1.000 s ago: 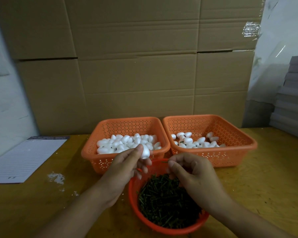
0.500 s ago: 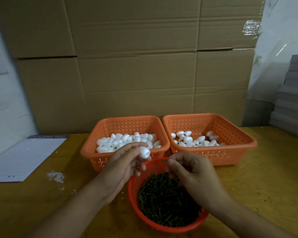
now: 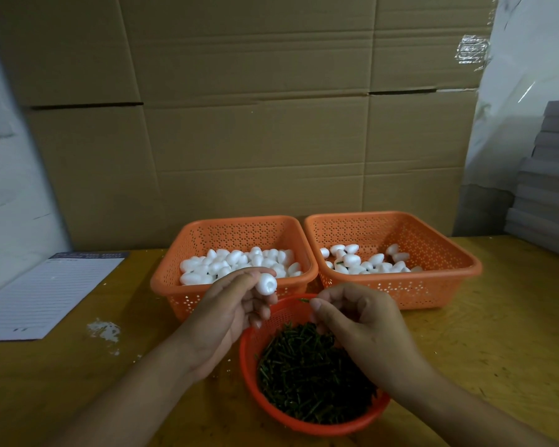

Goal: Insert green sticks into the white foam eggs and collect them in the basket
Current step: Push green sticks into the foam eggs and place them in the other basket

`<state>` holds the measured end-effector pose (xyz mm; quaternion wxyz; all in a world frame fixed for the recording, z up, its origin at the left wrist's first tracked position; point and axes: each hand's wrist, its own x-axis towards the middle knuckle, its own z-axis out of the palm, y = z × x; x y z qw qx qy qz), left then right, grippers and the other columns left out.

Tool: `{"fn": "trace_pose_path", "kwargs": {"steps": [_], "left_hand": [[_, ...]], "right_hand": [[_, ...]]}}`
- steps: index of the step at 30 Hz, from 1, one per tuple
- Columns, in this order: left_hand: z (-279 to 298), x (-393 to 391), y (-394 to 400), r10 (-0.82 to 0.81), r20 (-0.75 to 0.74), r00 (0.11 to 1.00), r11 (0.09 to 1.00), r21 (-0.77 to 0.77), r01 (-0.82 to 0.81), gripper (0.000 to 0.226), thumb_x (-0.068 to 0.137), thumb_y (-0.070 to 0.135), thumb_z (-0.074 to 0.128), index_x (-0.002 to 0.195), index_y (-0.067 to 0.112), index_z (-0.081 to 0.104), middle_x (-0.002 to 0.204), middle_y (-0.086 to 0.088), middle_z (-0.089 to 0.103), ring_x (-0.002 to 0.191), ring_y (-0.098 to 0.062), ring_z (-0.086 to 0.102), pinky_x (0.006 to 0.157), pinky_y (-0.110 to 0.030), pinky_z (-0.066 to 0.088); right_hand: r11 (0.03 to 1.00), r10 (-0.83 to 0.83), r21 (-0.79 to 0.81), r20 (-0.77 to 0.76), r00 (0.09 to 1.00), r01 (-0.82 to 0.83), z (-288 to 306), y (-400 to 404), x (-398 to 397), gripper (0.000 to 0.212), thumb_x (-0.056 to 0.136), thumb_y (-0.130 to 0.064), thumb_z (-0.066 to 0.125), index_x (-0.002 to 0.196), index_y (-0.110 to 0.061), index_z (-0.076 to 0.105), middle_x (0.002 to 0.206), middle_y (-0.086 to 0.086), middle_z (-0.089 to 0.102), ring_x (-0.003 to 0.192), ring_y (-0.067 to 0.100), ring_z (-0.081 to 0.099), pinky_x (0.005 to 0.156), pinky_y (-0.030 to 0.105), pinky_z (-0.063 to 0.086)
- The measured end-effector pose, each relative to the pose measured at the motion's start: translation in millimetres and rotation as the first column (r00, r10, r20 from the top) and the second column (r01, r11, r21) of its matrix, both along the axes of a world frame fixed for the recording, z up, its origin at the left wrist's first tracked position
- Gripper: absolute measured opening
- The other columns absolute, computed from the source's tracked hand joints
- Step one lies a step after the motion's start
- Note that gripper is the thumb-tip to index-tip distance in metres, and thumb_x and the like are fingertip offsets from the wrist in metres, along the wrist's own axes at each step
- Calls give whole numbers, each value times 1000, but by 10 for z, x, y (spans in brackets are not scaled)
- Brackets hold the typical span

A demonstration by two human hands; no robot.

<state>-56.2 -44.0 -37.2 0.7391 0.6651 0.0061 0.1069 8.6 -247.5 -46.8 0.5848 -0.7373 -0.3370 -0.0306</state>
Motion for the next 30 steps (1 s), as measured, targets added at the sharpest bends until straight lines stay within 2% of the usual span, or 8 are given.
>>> {"fn": "trace_pose_path", "kwargs": {"steps": [5, 8, 12, 15, 21, 25, 30], "left_hand": [[5, -18, -30, 1, 16, 1000, 1000, 25, -1, 34, 83, 32, 63, 113, 17, 70, 98, -9, 74, 77, -14, 64, 61, -23, 50], [-3, -37, -41, -1, 17, 1000, 995, 96, 0, 26, 81, 28, 69, 106, 25, 74, 102, -4, 75, 84, -13, 68, 66, -22, 53], [8, -50, -37, -3, 3, 1000, 987, 163, 3, 35, 82, 25, 79, 114, 20, 68, 108, -2, 76, 91, -14, 71, 71, -22, 54], [10, -58, -36, -14, 1, 1000, 983, 182, 14, 36, 76, 23, 75, 112, 21, 68, 112, -2, 75, 94, -12, 70, 72, -21, 53], [2, -61, -44, -43, 19, 999, 979, 199, 38, 27, 81, 22, 77, 107, 27, 70, 112, -3, 76, 91, -12, 71, 70, -19, 53], [-2, -59, -29, -48, 23, 999, 978, 206, 42, 31, 83, 22, 73, 114, 22, 67, 110, -5, 76, 91, -14, 71, 69, -20, 53], [3, -59, -33, -66, 13, 998, 967, 249, 61, 33, 84, 23, 70, 117, 19, 64, 112, -3, 76, 91, -14, 71, 71, -19, 53]], "right_hand": [[1000, -13, -5, -15, 1000, 13, 4, 1, 5, 15, 95, -17, 64, 84, -23, 71, 75, -4, 75, 64, 10, 69, 56, 20, 50], [1000, 0, 12, -37, 999, 1, 25, -4, 0, 16, 97, -12, 61, 89, -21, 71, 77, -3, 75, 65, 11, 70, 54, 21, 50], [999, 4, 34, -41, 999, -2, 43, -11, -9, 13, 94, -12, 66, 86, -20, 72, 75, -2, 75, 63, 9, 69, 55, 17, 49], [999, -5, 32, -28, 1000, 6, 40, -13, -10, 12, 92, -14, 69, 83, -22, 73, 72, -3, 74, 62, 6, 67, 56, 14, 46], [999, -39, -15, 30, 999, 39, 30, -10, -3, 18, 95, -15, 65, 81, -25, 73, 71, -9, 73, 60, 3, 66, 55, 13, 45], [998, -57, -18, 33, 998, 57, 20, -8, -1, 18, 96, -15, 63, 84, -25, 73, 75, -8, 74, 66, 8, 69, 56, 17, 48], [998, -56, -35, 44, 997, 58, 21, -7, -10, 17, 95, -16, 65, 84, -26, 73, 73, -11, 73, 62, 4, 67, 55, 13, 46]]}}
